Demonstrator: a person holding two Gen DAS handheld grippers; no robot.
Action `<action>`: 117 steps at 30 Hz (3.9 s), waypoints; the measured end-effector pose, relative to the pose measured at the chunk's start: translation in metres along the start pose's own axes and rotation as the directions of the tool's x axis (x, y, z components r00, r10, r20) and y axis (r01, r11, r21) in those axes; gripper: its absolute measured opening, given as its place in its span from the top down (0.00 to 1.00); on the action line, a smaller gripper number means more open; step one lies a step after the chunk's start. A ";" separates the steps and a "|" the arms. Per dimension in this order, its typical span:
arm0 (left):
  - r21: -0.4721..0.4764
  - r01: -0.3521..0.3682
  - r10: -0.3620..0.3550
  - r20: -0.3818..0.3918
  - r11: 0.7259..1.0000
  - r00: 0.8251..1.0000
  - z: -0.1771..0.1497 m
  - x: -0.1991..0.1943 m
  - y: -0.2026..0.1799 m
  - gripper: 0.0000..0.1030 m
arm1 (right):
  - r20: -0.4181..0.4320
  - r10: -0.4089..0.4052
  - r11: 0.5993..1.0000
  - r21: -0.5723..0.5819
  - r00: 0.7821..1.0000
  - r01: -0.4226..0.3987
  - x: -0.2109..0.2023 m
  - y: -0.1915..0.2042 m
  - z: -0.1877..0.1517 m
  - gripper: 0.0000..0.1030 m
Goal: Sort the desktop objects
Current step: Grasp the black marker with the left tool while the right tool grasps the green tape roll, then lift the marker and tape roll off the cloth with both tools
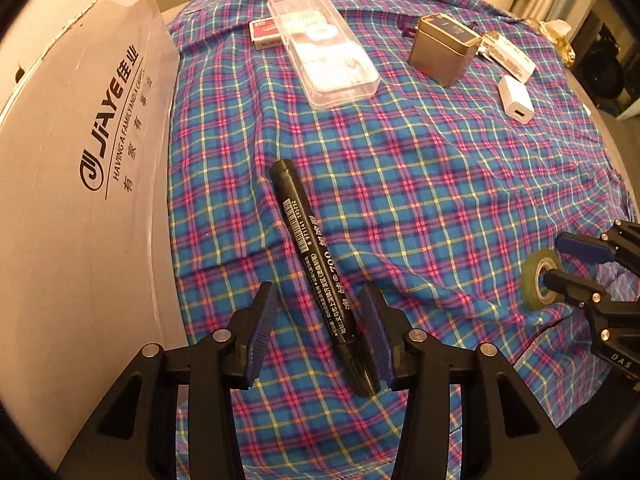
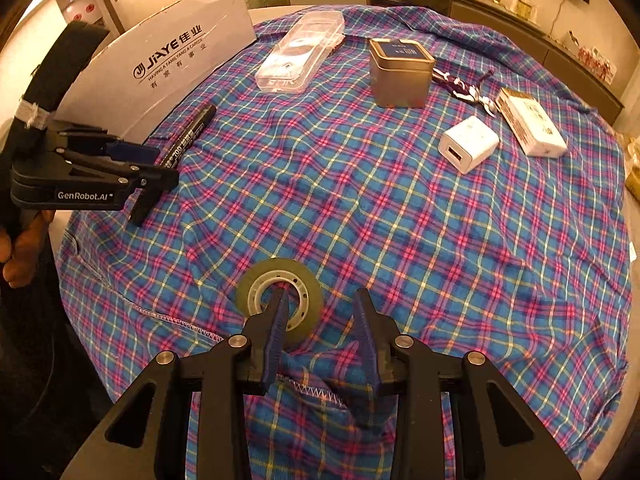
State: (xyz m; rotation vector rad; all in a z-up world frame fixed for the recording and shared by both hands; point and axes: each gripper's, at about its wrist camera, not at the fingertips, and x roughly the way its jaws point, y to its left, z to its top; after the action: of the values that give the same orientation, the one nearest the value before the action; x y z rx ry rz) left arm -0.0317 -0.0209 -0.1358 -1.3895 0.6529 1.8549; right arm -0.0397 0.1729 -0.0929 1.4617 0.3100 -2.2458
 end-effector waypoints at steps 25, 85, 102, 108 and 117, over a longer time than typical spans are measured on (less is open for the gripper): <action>0.150 0.026 -0.029 0.020 0.988 0.999 -0.003 -0.015 -0.024 0.87 | 0.034 0.052 0.996 0.077 0.998 -0.055 -0.009 -0.006 0.001 0.85; 0.246 0.118 -0.107 -0.059 0.962 0.993 -0.041 -0.086 -0.017 0.87 | -0.109 -0.010 0.999 -0.035 0.994 0.006 0.009 0.030 0.012 0.52; 0.232 0.113 -0.104 -0.049 0.966 0.993 -0.036 -0.091 -0.005 0.87 | -0.109 0.077 0.997 0.007 0.991 -0.076 -0.003 0.024 0.026 0.53; 0.228 0.114 -0.106 -0.045 0.967 0.993 -0.036 -0.097 0.000 0.87 | -0.120 0.170 0.984 0.065 0.978 -0.163 -0.013 0.021 0.037 0.53; 0.220 0.116 -0.110 -0.039 0.969 0.993 -0.040 -0.106 0.008 0.87 | -0.124 0.244 0.967 0.105 0.962 -0.232 -0.028 0.037 0.046 0.53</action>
State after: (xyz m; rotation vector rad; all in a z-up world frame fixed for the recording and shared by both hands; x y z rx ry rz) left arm 0.0032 -0.0813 -0.0458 -1.2791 0.7541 1.6232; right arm -0.0501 0.1283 -0.0462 1.6100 0.0695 -1.9956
